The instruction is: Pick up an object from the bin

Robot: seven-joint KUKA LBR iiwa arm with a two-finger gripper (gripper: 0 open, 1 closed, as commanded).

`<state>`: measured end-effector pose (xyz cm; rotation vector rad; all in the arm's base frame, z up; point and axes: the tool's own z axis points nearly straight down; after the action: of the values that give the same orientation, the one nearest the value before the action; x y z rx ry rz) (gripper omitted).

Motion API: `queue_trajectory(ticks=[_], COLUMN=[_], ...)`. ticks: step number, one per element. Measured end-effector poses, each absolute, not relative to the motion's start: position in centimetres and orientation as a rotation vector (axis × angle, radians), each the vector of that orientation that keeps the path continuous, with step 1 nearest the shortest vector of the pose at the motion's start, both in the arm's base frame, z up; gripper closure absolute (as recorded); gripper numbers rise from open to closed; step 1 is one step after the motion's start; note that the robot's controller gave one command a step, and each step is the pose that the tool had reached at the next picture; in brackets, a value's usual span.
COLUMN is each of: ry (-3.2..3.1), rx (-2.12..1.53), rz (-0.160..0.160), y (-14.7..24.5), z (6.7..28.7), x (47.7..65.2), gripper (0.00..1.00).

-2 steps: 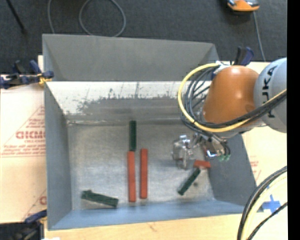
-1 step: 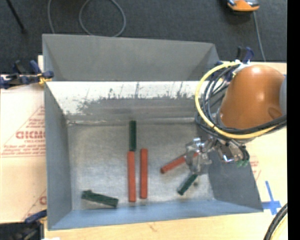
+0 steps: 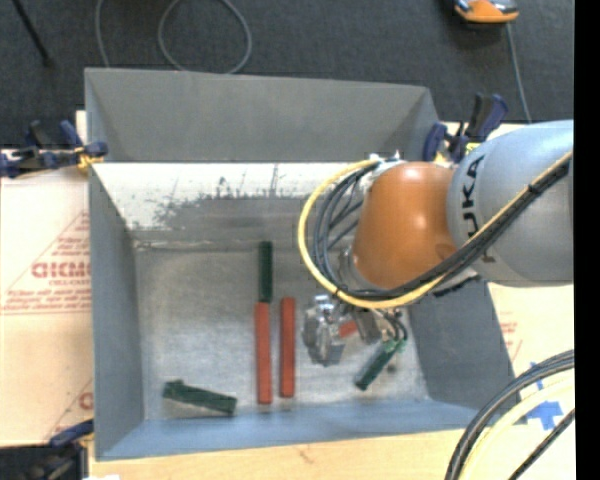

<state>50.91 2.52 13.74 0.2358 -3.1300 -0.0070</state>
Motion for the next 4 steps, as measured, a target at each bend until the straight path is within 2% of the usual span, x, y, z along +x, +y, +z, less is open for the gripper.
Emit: queue_trajectory(ticks=[1,2,3,4], ry=[-3.137,-3.122,-3.129,-3.14], rx=[0.227,0.321,0.334,0.269], rz=[-0.001,0.004,0.001,-0.006], y=[2.0,-6.2,-5.7,3.0], z=[14.1,6.7,7.1,12.2], x=[51.0,50.3,50.6,54.1], gripper=[0.0,0.0,1.0,1.0])
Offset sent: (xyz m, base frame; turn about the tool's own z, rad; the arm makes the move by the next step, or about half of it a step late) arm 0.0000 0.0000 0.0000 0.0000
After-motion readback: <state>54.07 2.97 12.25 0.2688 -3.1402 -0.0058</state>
